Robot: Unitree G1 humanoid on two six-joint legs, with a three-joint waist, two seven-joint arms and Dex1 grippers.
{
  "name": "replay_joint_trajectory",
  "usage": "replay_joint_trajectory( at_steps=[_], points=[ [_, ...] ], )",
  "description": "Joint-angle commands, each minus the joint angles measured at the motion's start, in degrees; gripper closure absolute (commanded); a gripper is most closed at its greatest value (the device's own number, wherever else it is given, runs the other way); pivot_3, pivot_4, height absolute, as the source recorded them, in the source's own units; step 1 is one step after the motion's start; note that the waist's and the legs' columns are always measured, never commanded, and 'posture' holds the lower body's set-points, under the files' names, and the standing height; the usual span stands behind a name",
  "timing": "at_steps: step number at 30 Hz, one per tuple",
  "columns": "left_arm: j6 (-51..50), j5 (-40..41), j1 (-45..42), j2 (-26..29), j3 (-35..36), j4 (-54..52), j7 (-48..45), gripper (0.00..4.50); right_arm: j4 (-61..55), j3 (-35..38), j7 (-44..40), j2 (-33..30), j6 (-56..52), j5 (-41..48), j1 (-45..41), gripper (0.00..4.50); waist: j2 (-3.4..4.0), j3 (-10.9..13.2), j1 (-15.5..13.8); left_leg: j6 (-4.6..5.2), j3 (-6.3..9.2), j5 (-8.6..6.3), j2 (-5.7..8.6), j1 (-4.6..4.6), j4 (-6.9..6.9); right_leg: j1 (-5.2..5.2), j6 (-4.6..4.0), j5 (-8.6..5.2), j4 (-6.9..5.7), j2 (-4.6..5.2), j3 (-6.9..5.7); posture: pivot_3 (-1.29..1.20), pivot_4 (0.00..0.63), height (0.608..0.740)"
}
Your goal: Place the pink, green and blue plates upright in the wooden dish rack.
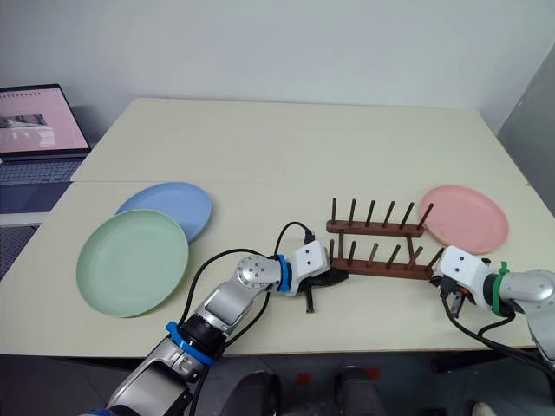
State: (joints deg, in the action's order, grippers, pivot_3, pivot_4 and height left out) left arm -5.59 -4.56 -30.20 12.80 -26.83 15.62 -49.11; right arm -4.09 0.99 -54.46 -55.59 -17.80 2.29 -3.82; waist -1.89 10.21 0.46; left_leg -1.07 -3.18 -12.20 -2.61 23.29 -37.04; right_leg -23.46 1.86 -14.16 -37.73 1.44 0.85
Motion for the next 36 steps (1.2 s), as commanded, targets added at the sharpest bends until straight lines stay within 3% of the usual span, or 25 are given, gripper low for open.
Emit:
replay_joint_trajectory(
  at_steps=[1,13,22,26,36],
  points=[
    [1.5,-0.9,-1.7,-0.1,1.7,1.8,2.3,4.50,2.2,-0.8,2.6,1.3,1.9,-2.1,-3.2,4.48,0.00,0.0,0.0,0.00,-0.02,0.00,0.00,-0.06,0.00,0.04,-0.01,0.01,-0.01,0.00,0.00,0.00,0.150,0.733],
    [3.9,-0.2,-4.5,-1.6,2.7,6.6,3.2,4.50,4.5,-1.7,3.0,3.5,2.0,-2.7,-7.5,4.48,0.01,0.0,0.0,0.00,-0.11,0.00,-0.01,-0.12,0.08,0.05,0.23,0.16,-0.01,-0.03,0.05,0.00,0.150,0.733],
    [3.3,-0.5,-2.6,-1.9,2.2,3.5,2.1,4.50,-7.0,2.0,-6.5,-3.7,-5.4,3.9,0.9,4.48,0.04,0.0,-0.4,0.00,-0.07,0.00,-0.05,0.09,0.09,-0.06,0.23,0.15,0.05,-0.04,-0.05,0.00,0.150,0.733],
    [3.4,-0.7,-2.6,-2.0,2.2,3.4,1.8,4.50,-8.9,1.2,-3.0,0.3,-8.6,5.2,-1.5,4.48,0.03,0.0,-0.1,0.00,-0.03,0.00,-0.06,0.06,0.05,-0.06,0.23,0.15,0.04,-0.04,0.00,0.00,0.150,0.733],
    [3.8,-0.9,-2.7,-2.1,2.6,4.4,2.0,4.50,-0.4,-3.0,2.8,4.3,-3.4,-0.7,-9.4,4.48,0.03,0.0,-0.3,0.00,-0.09,0.00,-0.03,0.12,0.06,-0.09,0.22,0.17,0.08,-0.03,-0.01,0.00,0.150,0.733]
  ],
)
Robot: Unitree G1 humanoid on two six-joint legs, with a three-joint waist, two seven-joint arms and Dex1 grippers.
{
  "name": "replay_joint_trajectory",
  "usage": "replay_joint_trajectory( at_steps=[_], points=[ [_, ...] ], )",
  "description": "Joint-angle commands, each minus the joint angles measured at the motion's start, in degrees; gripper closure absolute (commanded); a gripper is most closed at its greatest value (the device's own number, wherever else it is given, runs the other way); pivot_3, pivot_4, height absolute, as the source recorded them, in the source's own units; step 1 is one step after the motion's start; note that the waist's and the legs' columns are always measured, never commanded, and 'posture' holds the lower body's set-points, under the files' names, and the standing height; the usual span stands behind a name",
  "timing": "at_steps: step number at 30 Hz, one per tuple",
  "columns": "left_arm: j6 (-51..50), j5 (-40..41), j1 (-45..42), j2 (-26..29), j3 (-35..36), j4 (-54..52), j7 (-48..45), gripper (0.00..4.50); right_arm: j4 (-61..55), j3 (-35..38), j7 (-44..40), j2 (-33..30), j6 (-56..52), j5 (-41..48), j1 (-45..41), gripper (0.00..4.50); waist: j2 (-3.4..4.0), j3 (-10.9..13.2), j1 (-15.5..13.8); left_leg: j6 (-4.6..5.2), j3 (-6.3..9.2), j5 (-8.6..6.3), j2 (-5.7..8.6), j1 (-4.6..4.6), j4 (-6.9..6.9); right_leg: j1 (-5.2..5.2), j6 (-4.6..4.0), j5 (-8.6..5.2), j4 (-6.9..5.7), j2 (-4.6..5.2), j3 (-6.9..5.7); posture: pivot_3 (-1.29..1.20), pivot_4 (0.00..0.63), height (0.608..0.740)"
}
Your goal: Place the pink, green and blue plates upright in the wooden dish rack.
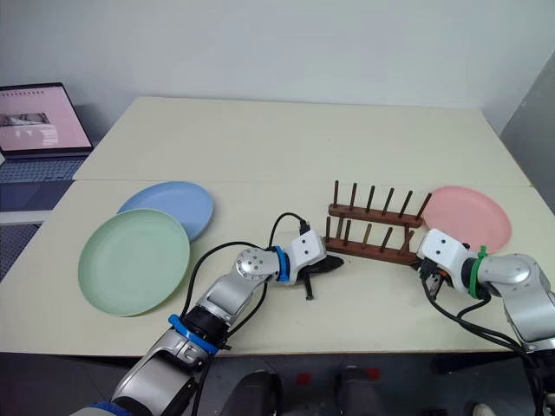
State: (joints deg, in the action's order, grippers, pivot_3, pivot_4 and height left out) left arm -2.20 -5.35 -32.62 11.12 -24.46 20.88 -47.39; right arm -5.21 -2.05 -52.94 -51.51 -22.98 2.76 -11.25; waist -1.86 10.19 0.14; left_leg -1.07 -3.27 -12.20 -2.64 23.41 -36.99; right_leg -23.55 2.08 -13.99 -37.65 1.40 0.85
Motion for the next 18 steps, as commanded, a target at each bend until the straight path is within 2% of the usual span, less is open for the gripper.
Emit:
replay_joint_trajectory(
  at_steps=[1,9,11,15,18],
  points=[
    [0.4,-0.1,-0.3,-0.5,0.4,-0.8,0.6,4.50,1.2,-0.1,1.5,0.5,2.1,-1.4,-2.5,4.48,0.01,0.0,0.0,0.00,-0.01,0.00,0.00,0.02,0.00,-0.03,0.01,0.01,0.00,0.00,0.00,0.00,0.150,0.733],
    [0.5,-0.3,-0.4,-0.7,0.5,-0.2,1.2,4.50,2.7,0.0,2.1,1.5,3.7,-1.9,-3.8,4.48,0.01,0.0,0.0,0.00,0.01,0.00,-0.02,0.04,-0.01,-0.05,0.02,0.01,-0.02,-0.01,-0.01,0.00,0.150,0.733],
    [-0.3,0.9,0.5,-0.2,0.9,-2.1,-0.1,4.50,0.7,1.1,-0.2,0.5,3.1,0.4,-3.1,4.48,0.01,0.0,0.0,0.00,0.01,0.00,-0.01,0.04,-0.01,-0.05,0.02,0.01,-0.02,-0.01,-0.01,0.00,0.150,0.733],
    [-2.0,6.2,4.5,4.2,2.9,-11.5,-6.2,4.50,-3.5,4.8,-3.8,-2.1,1.6,4.4,-1.2,4.48,0.02,0.0,0.1,0.00,0.01,0.00,-0.04,0.05,0.05,-0.10,0.00,0.00,-0.03,-0.02,0.00,0.00,0.150,0.733],
    [-5.4,11.6,8.5,10.3,6.4,-22.2,-10.4,3.93,-6.5,8.0,-5.7,-5.5,1.4,5.8,1.2,3.90,0.02,0.0,0.1,0.00,0.03,0.00,-0.11,0.17,0.09,-0.26,-0.07,-0.04,-0.09,-0.06,-0.02,0.00,0.150,0.733]
  ],
)
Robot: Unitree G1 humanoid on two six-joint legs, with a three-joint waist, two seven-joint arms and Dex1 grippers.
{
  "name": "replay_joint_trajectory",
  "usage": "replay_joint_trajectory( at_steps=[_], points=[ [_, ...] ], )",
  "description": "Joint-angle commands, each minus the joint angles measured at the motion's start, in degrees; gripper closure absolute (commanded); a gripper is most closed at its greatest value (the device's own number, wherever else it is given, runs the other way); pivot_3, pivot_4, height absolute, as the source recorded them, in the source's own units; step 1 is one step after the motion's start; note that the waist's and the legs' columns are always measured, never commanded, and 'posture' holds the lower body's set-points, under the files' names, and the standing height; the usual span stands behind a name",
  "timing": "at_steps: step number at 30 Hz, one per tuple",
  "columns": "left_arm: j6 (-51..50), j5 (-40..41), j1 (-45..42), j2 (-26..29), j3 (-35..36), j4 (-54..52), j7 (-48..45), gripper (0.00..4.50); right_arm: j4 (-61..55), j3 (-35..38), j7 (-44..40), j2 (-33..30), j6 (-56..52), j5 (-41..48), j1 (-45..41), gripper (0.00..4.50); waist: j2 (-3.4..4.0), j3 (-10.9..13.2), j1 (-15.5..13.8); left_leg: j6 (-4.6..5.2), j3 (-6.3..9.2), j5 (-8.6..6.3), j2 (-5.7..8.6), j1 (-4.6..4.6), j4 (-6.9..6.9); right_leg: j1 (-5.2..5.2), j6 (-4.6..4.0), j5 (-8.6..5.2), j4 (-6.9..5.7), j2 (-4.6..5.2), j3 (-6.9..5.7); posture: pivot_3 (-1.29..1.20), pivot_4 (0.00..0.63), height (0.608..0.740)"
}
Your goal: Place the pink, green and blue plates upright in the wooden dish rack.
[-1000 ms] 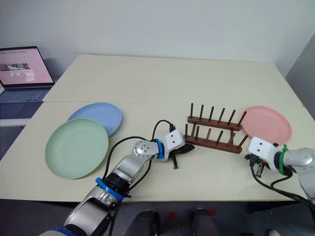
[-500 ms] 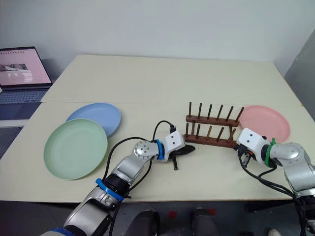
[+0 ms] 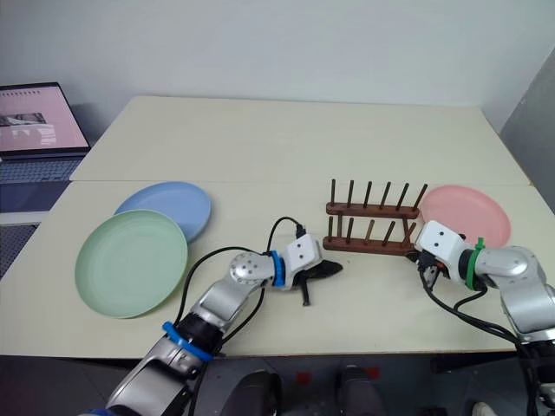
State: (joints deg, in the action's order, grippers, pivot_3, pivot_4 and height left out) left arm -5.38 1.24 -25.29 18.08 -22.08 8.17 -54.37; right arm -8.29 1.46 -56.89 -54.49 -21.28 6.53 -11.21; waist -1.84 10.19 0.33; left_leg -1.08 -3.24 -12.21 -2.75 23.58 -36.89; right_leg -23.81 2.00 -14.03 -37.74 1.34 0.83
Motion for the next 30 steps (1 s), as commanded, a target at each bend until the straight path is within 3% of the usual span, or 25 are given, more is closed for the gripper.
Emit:
replay_joint_trajectory(
  at_steps=[1,6,11,14,22,25,30],
  points=[
    [-3.6,6.3,2.0,5.2,5.0,-12.3,-4.2,3.66,-4.2,5.7,-2.4,-3.4,-0.8,2.9,1.9,3.59,0.00,0.0,-0.1,0.00,0.02,0.00,-0.01,0.01,-0.01,0.00,-0.02,-0.01,-0.02,0.00,-0.03,0.00,0.150,0.733],
    [-13.8,16.2,4.2,12.3,11.8,-25.4,-6.5,2.29,-5.1,10.9,-3.6,-6.5,-1.4,4.7,4.4,1.77,0.00,0.0,-0.1,0.00,0.03,0.00,-0.01,-0.04,-0.11,0.06,-0.25,-0.15,-0.06,0.05,-0.02,0.00,0.150,0.733],
    [-22.9,26.8,1.6,14.6,16.4,-32.4,-6.8,0.89,5.8,4.2,1.5,-8.4,4.5,-5.5,-0.5,0.00,-0.01,0.0,0.0,0.00,-0.01,0.01,0.07,-0.08,-0.19,0.08,-0.20,-0.12,-0.01,0.25,0.08,0.00,0.150,0.733],
    [-23.0,27.6,-1.3,14.2,15.7,-33.1,-6.4,0.04,13.1,0.0,3.2,-6.5,6.2,-8.8,-5.9,0.00,-0.01,0.0,0.0,0.01,-0.06,0.01,0.15,-0.09,-0.18,0.08,-0.20,-0.12,-0.01,0.21,0.09,0.00,0.150,0.733],
    [-18.9,24.7,-8.7,10.4,9.6,-29.8,-7.4,0.04,31.5,-8.3,6.4,0.0,8.2,-15.8,-17.7,0.00,0.00,0.0,0.1,0.01,-0.08,0.01,0.07,-0.03,-0.08,0.02,-0.02,-0.01,-0.01,-0.02,0.06,0.00,0.150,0.733],
    [-17.2,23.6,-10.2,9.5,8.6,-28.3,-7.7,0.01,34.9,-8.5,7.0,1.2,7.9,-16.1,-19.3,0.62,-0.01,0.0,0.1,0.01,-0.07,0.01,0.07,0.01,-0.10,0.02,0.00,-0.01,0.00,-0.03,0.05,0.00,0.150,0.733],
    [-16.2,23.1,-11.3,9.2,8.4,-27.0,-7.9,0.01,36.4,-7.6,6.2,1.7,6.5,-15.0,-19.8,2.41,-0.01,0.0,0.1,0.01,-0.07,0.01,0.06,-0.01,-0.13,0.04,0.03,0.02,-0.03,-0.02,0.06,0.00,0.150,0.733]
  ],
)
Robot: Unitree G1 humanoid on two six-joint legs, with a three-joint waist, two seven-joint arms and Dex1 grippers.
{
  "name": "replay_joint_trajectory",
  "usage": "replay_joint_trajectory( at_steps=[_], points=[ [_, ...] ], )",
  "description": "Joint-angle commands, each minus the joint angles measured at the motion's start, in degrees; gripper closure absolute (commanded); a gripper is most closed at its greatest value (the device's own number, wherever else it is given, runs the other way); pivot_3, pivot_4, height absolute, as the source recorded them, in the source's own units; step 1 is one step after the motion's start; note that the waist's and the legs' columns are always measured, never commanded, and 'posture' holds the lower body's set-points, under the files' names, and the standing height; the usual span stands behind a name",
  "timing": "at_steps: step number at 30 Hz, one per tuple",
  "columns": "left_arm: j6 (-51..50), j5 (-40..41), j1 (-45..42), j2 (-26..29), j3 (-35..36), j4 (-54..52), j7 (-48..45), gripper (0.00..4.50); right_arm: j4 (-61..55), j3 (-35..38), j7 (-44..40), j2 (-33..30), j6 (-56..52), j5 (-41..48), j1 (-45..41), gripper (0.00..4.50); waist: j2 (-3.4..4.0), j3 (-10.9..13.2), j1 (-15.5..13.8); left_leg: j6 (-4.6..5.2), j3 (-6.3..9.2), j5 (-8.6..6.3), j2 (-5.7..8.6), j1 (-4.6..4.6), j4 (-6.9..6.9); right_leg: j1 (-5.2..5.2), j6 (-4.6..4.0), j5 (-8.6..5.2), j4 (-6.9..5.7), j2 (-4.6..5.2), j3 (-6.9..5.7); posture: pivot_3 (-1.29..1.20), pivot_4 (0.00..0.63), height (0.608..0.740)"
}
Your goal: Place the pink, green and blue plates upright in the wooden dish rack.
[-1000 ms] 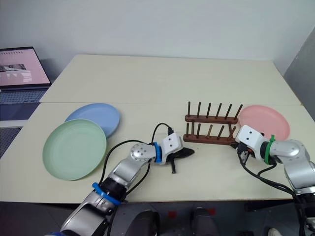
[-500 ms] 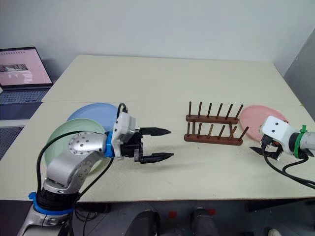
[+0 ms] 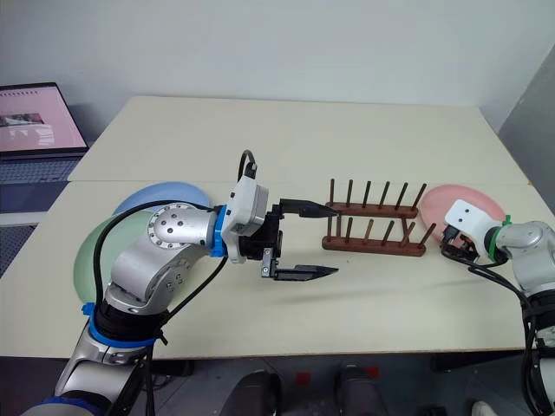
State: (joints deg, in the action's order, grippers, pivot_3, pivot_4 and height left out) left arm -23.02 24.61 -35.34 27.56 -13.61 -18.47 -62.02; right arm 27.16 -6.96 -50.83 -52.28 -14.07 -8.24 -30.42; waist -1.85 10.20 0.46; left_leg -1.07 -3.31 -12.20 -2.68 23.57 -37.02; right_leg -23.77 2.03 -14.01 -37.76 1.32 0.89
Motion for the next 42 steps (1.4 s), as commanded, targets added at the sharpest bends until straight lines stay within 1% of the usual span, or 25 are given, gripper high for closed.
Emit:
replay_joint_trajectory(
  at_steps=[1,3,4,6,9,11,14,16,17,19,22,24,27,30,32,35,37,42],
  points=[
    [1.7,-0.4,-1.3,-0.3,-0.1,-0.2,-0.4,0.01,0.7,1.0,-0.1,-0.3,-1.1,0.1,-0.5,2.79,0.00,0.0,0.0,0.00,-0.01,0.00,0.00,0.00,-0.02,0.00,0.02,0.01,-0.01,0.01,0.01,0.00,0.150,0.733],
    [1.8,-0.4,-1.2,-0.1,0.1,-0.2,-0.5,0.01,-0.1,1.3,-0.4,-0.3,-1.8,0.7,0.0,3.44,0.00,0.0,0.0,0.00,-0.02,0.00,0.01,0.00,-0.04,0.01,0.03,0.02,-0.01,0.01,0.03,0.00,0.150,0.733],
    [1.9,-0.4,-1.2,0.1,0.2,-0.1,-0.6,0.01,-0.6,1.5,-0.3,-0.3,-2.0,0.8,0.3,3.88,0.00,0.0,0.0,0.00,-0.02,0.00,0.01,0.00,-0.04,0.01,0.04,0.03,-0.01,0.01,0.03,0.00,0.150,0.733],
    [2.0,-0.5,-1.1,0.5,0.5,0.1,-0.7,0.01,-1.8,2.5,0.5,-0.6,-2.4,1.1,0.9,4.47,0.00,0.0,0.0,0.00,-0.02,0.00,0.00,0.00,-0.04,0.01,0.04,0.03,-0.02,0.01,0.04,0.00,0.150,0.733],
    [1.9,-0.4,-0.9,1.3,1.2,0.4,-0.8,0.01,-5.2,5.2,1.6,-1.7,-3.7,1.7,1.9,4.47,0.00,0.0,0.0,0.00,0.00,0.00,0.00,-0.02,-0.04,0.02,0.05,0.03,-0.03,0.01,0.01,0.00,0.150,0.733],
    [0.9,0.4,-0.9,2.1,2.4,0.4,-0.7,0.01,-9.7,8.0,1.9,-3.7,-4.3,2.4,3.3,4.47,0.04,0.0,-0.2,0.00,-0.01,0.00,0.00,-0.02,-0.02,0.00,0.04,0.03,-0.04,0.01,0.02,0.00,0.150,0.733],
    [-0.1,1.5,-1.0,3.5,4.3,0.4,-0.4,0.01,-19.7,15.0,2.2,-6.4,-6.8,5.6,4.8,4.47,0.09,0.0,-0.3,0.00,0.00,0.00,0.01,0.05,0.01,-0.06,0.04,0.02,-0.03,0.01,0.00,0.00,0.150,0.733],
    [-0.5,2.0,-0.9,4.4,5.1,0.4,-0.8,0.01,-27.0,20.6,1.9,-6.6,-9.9,9.8,4.7,4.47,0.10,0.0,-0.2,-0.01,-0.01,0.00,0.00,0.31,-0.01,-0.34,0.06,0.03,-0.09,0.01,0.04,0.00,0.150,0.733],
    [-0.5,2.2,-0.8,4.7,5.3,0.4,-0.9,0.01,-30.4,23.0,1.0,-6.1,-12.2,12.7,4.5,4.47,0.10,0.0,-0.1,0.00,-0.01,0.00,-0.01,0.29,-0.01,-0.34,0.06,0.03,-0.09,0.00,0.06,0.00,0.150,0.733],
    [-0.7,2.4,-1.0,5.0,5.7,0.4,-1.1,0.01,-38.6,28.9,0.8,-3.4,-22.3,21.9,2.9,4.47,0.10,0.0,0.1,0.00,0.02,0.00,-0.05,0.27,0.01,-0.33,0.05,0.03,-0.10,-0.05,0.04,0.00,0.150,0.733],
    [-0.2,2.3,-1.5,5.3,5.6,1.0,-1.5,0.01,-47.0,35.7,2.8,0.8,-36.0,34.6,0.3,4.47,0.09,0.0,0.0,-0.01,0.12,0.01,-0.11,0.26,0.00,-0.30,0.04,0.02,-0.15,-0.11,-0.04,0.00,0.150,0.733],
    [0.2,2.0,-1.9,5.3,5.4,1.6,-1.7,0.01,-50.6,40.7,4.7,3.8,-44.8,43.6,-1.1,4.47,0.09,0.0,-0.1,-0.01,0.13,0.01,-0.11,0.25,-0.03,-0.28,0.03,0.02,-0.18,-0.10,-0.05,0.00,0.150,0.733],
    [0.8,1.7,-2.5,5.3,5.2,2.4,-2.2,0.01,-53.4,47.3,8.3,7.3,-54.9,54.9,-1.7,4.47,0.09,0.0,-0.3,-0.01,0.08,0.01,-0.05,0.27,-0.06,-0.28,0.03,0.04,-0.17,-0.02,0.00,0.00,0.150,0.733],
    [1.1,1.7,-2.7,5.0,4.7,2.7,-2.6,0.01,-55.3,52.8,13.4,11.0,-62.0,66.0,-1.0,4.47,0.09,0.0,-0.4,-0.01,0.07,0.01,-0.01,0.32,-0.06,-0.29,0.03,0.04,-0.13,0.04,0.01,0.00,0.150,0.733],
    [1.1,1.7,-2.7,4.8,4.4,2.6,-2.9,0.01,-55.5,55.0,17.7,12.8,-64.4,72.3,-0.4,4.47,0.09,0.0,-0.4,-0.01,0.08,0.00,-0.02,0.33,-0.02,-0.29,0.03,0.04,-0.09,0.04,0.02,0.00,0.150,0.733],
    [1.2,1.9,-3.1,4.1,4.2,2.9,-3.2,0.01,-53.6,56.7,24.0,13.6,-65.5,79.8,0.8,4.47,0.09,0.0,-0.3,0.00,0.07,0.00,-0.03,0.33,0.01,-0.31,0.03,0.03,-0.10,0.01,0.02,0.00,0.150,0.733],
    [1.2,1.9,-3.3,3.6,4.0,3.1,-3.3,0.01,-52.5,56.6,26.1,12.8,-65.0,82.8,2.8,4.47,0.09,0.0,-0.3,0.00,0.07,0.01,-0.03,0.33,0.00,-0.30,0.03,0.03,-0.11,0.00,0.00,0.00,0.150,0.733],
    [1.5,1.5,-3.4,2.9,3.7,3.5,-3.4,0.01,-50.7,54.3,29.8,10.7,-61.2,87.2,5.4,4.47,0.09,0.0,-0.3,0.00,0.06,0.01,-0.02,0.32,-0.02,-0.30,0.04,0.04,-0.12,0.00,0.05,0.00,0.150,0.733]
  ],
)
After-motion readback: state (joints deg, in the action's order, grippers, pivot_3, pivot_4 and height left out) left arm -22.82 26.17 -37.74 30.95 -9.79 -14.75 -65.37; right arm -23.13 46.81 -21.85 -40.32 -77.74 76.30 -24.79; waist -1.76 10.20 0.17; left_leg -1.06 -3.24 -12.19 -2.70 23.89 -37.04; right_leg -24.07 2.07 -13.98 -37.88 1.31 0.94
